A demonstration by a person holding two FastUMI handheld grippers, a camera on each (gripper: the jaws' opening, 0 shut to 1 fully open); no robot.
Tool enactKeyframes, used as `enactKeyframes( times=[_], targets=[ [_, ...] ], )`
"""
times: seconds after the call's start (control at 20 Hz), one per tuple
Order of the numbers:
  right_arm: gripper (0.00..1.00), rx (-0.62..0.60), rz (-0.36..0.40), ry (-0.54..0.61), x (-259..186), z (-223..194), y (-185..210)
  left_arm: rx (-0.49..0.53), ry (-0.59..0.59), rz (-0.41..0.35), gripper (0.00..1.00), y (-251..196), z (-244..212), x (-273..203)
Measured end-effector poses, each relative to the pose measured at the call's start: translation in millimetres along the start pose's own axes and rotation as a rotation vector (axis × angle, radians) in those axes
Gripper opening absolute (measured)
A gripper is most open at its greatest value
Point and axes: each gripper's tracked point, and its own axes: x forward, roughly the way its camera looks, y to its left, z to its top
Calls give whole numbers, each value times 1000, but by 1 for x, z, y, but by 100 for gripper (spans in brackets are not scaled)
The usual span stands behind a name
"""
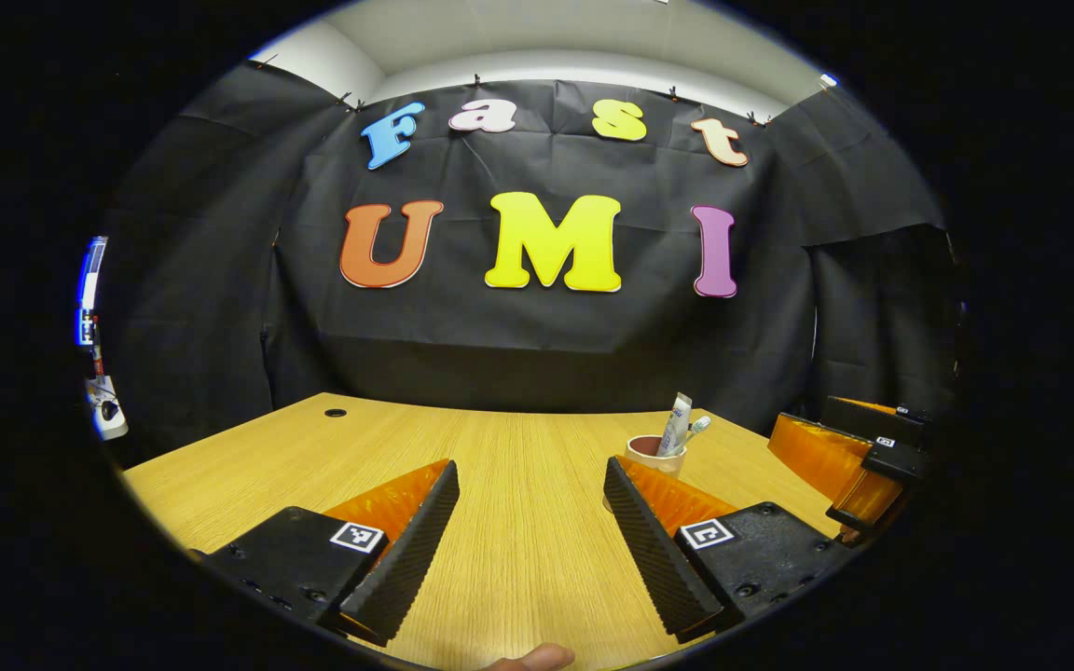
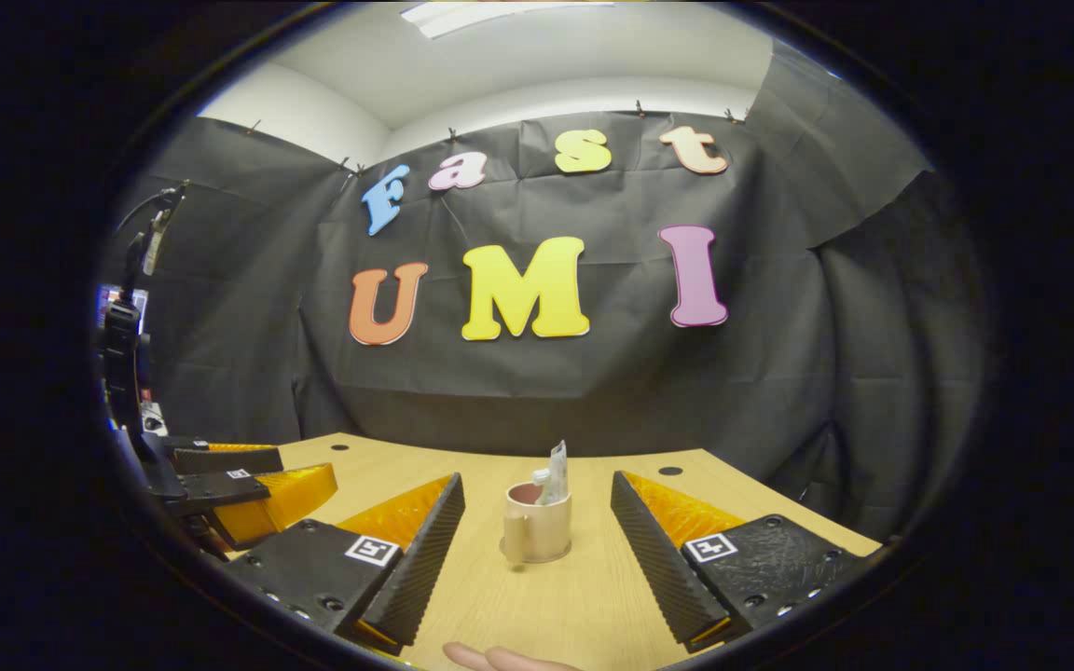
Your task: Put the toothbrush and toothpaste on the desktop into the cup, then pick up the cup and place it on the coaster on the desktop.
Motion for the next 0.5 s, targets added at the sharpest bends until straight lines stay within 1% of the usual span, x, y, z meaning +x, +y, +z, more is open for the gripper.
enactKeyframes(
  times=[0.2, 0.5],
  targets=[
    [95, -17, 7, -11, -1, 1, 4, -2, -18, -5, 99, 0, 0, 0],
    [95, -46, 5, -19, -1, 0, 7, -4, -3, -8, 99, 0, -3, 0]
  ],
)
